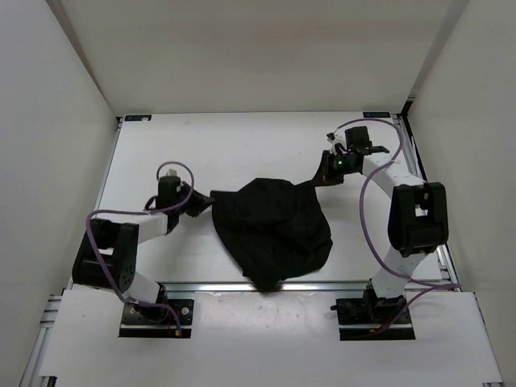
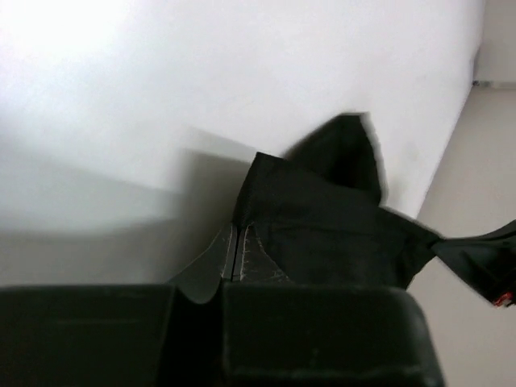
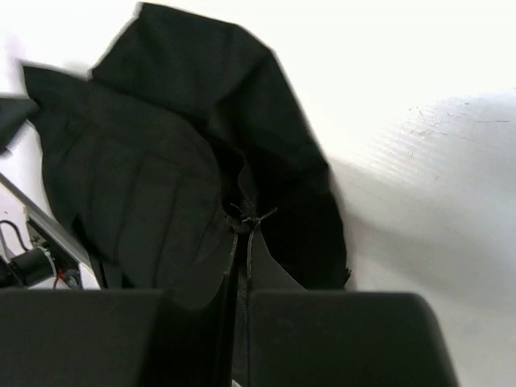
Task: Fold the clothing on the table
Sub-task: Flatten the skirt out
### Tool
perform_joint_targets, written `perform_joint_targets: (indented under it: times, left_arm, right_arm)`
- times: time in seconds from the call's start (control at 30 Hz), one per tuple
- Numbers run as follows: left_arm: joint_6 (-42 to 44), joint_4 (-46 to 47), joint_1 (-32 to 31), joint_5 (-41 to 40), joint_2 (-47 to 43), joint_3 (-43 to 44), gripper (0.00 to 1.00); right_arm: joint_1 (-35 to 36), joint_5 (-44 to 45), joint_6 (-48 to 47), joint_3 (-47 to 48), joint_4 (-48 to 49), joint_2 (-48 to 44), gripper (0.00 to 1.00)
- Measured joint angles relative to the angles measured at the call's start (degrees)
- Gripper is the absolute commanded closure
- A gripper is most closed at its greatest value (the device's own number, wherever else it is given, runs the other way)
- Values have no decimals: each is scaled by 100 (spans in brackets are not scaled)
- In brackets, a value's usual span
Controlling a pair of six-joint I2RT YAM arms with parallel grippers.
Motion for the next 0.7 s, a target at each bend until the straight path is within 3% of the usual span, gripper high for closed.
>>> perform_joint_targets:
  times: [0.17,0.33,0.4,0.5,0.7]
  left_arm:
    - [601,-1189,127,361,-107,2140,100]
    - [1106,-1700,140,1010,284,4725,100]
    - [1209,-1733,190,1252,511,5333,100]
    - [1261,-1777,273,1589,654,5327,100]
    - [1351,-2100,323,2035,212,3285,100]
  right_arm:
    - [-153,-17,13,315,-310,-538,100]
    - [-380,24,28,1589,-472,-702,100]
    - [-468,26,42,2022,-428,-732,100]
    - [-529,9,42,2157,-332,-859,100]
    - [-284,-131,-90,973,-286,-1484,100]
